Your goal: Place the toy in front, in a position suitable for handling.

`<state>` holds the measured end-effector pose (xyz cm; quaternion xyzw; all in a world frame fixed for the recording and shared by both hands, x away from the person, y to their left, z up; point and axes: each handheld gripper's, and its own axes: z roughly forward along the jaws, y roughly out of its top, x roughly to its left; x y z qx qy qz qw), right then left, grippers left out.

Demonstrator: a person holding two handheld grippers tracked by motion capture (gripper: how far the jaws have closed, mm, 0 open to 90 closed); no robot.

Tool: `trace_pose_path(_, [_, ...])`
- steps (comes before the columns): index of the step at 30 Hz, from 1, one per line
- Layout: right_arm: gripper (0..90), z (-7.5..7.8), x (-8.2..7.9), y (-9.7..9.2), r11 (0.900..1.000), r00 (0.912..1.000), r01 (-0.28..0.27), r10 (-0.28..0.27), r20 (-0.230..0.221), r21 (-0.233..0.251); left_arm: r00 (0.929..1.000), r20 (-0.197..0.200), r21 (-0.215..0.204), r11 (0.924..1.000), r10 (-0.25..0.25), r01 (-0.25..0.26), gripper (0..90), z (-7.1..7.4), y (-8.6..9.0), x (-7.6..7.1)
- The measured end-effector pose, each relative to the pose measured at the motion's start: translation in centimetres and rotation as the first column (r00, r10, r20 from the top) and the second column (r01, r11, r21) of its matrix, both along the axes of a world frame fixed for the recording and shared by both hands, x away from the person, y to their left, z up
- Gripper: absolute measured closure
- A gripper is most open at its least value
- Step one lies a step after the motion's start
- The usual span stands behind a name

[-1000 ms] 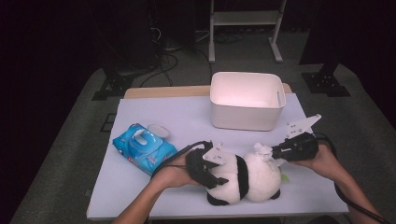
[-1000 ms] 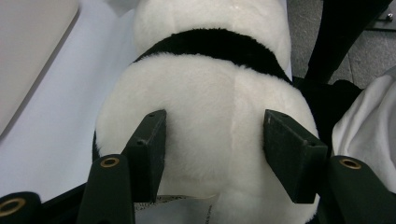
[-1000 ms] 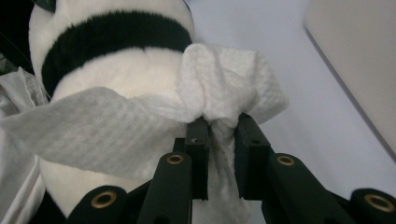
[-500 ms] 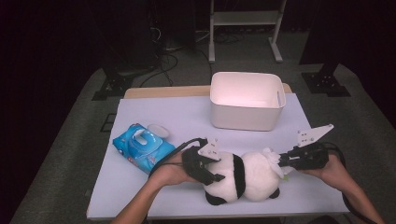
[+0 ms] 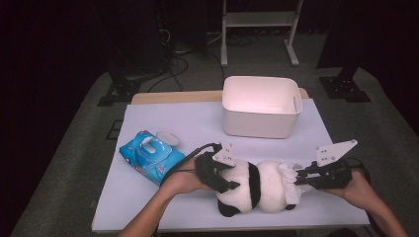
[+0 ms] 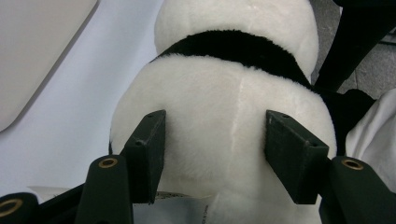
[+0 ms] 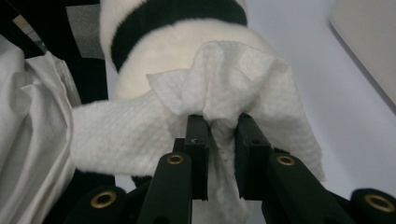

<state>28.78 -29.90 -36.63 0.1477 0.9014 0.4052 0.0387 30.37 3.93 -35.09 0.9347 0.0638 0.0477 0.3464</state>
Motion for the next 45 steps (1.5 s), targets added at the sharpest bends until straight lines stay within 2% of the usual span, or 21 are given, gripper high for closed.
trace_pose_path(2, [76.9,0.5,0.0,1.1,0.9993,0.9993,-0.036,0.036,0.010,0.001,1.0000,0.000,0.005,1.0000,-0.003,0.003,39.6,0.1,-0.2,0.0])
trace_pose_path(5, [76.7,0.7,0.2,3.4,0.9952,0.9953,-0.095,0.095,0.021,-0.027,0.9999,0.005,0.023,0.9997,-0.012,0.012,38.4,0.4,-0.4,0.0])
trace_pose_path(8, [76.8,0.8,0.6,4.7,0.9927,0.9930,-0.116,0.117,0.020,-0.033,0.9998,0.021,0.025,0.9997,-0.007,0.007,36.6,1.1,0.0,0.0])
trace_pose_path(13, [76.9,0.7,1.1,4.0,0.9954,0.9961,-0.088,0.089,0.005,-0.038,0.9997,0.021,0.028,0.9996,-0.009,0.009,35.9,1.8,1.5,-0.5])
trace_pose_path(16, [76.8,0.4,1.1,3.5,0.9967,0.9969,-0.078,0.078,-0.010,-0.021,0.9999,0.006,0.040,0.9992,-0.008,0.008,35.4,1.4,1.8,-0.5])
trace_pose_path(20, [76.8,0.4,1.0,3.5,0.9967,0.9968,-0.079,0.079,-0.014,-0.020,0.9995,-0.031,0.034,0.9993,-0.012,0.013,35.5,0.5,1.6,-0.4])
trace_pose_path(23, [76.8,0.5,1.0,3.4,0.9965,0.9970,-0.077,0.077,-0.008,-0.030,0.9991,-0.040,0.021,0.9997,-0.013,0.013,37.2,0.0,1.4,-0.3])
trace_pose_path(26, [76.8,0.5,1.1,3.4,0.9968,0.9974,-0.073,0.073,-0.003,-0.035,0.9993,-0.039,0.014,0.9999,-0.002,0.003,38.5,-0.4,1.0,-0.2])
trace_pose_path(35, [76.7,0.8,1.1,3.5,0.9963,0.9973,-0.072,0.072,0.011,-0.047,0.9993,-0.028,0.007,0.9996,-0.026,0.026,39.5,-0.4,-1.2,0.3])
trace_pose_path(45, [76.7,1.3,1.3,4.4,0.9953,0.9957,-0.089,0.090,0.021,-0.037,0.9984,-0.028,-0.016,0.9987,-0.049,0.049,39.5,-0.7,-4.6,0.9])
